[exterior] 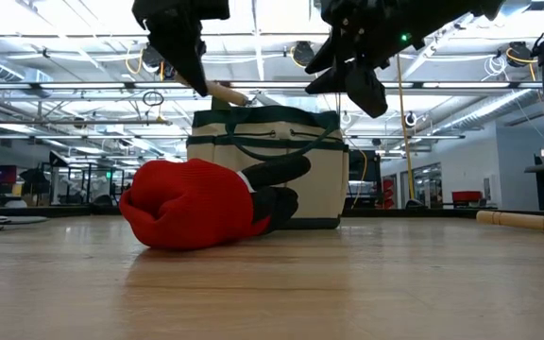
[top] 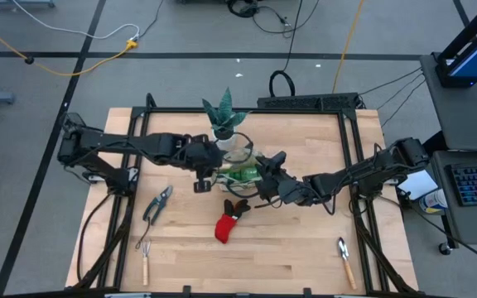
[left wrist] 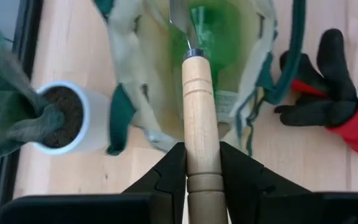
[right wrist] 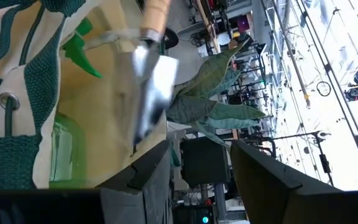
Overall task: Pick & Place Garden tools in Gardening bag
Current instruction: Put the top brown trowel into the gardening bag
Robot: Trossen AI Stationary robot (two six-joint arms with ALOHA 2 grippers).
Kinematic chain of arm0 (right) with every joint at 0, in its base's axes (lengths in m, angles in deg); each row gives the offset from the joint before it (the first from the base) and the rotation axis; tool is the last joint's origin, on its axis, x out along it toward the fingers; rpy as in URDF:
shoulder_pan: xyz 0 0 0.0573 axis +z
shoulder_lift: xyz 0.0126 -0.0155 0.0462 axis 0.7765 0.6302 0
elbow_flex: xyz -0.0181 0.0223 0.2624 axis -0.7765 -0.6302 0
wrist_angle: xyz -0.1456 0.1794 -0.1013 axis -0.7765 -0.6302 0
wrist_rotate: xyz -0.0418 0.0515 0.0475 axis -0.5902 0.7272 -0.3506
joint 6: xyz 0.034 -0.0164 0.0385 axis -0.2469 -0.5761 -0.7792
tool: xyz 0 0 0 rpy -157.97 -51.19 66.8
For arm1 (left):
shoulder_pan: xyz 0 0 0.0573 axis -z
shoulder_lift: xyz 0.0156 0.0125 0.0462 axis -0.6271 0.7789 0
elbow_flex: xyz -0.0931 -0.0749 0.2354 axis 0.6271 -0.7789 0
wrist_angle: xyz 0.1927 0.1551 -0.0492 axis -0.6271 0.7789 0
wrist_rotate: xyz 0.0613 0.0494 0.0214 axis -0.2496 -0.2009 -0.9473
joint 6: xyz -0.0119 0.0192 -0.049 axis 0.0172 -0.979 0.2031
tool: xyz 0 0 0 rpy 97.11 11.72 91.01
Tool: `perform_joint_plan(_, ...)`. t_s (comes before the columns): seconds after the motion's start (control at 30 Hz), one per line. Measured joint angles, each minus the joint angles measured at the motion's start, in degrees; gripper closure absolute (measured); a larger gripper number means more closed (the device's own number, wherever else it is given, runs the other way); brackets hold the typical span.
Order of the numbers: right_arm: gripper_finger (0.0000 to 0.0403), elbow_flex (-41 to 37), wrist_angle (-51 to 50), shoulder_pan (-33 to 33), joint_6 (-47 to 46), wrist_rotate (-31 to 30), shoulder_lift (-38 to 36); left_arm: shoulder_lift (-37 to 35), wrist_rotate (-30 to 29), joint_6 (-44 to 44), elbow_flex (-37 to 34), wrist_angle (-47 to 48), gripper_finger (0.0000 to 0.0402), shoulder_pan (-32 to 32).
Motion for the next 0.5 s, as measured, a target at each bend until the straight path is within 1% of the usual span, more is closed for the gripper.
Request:
perform_joint_plan(0.13,0.0246,0.00,0.00,0.00,0.00,0.02,0.00,0.11,-0.04,0.04,0.00,-0.90,0.0315,1.12)
perform_joint_plan(0.3,0.0247,0.00,0.00,0.00,0.00,0.16,0.00,2.15,-0.02,-0.02,0.00,-2.00,0.0315,1.02)
perform_joint_plan(0.43,0.0247,0.00,0.35,0.00,0.00,0.39,0.00,4.63,0.16,-2.61,-0.01,-4.04,0.0315,-0.11)
perform_joint_plan(0.5,0.0248,0.00,0.35,0.00,0.00,0.41,0.00,5.50,1.95,-4.56,-0.02,-6.94,0.0315,-0.70)
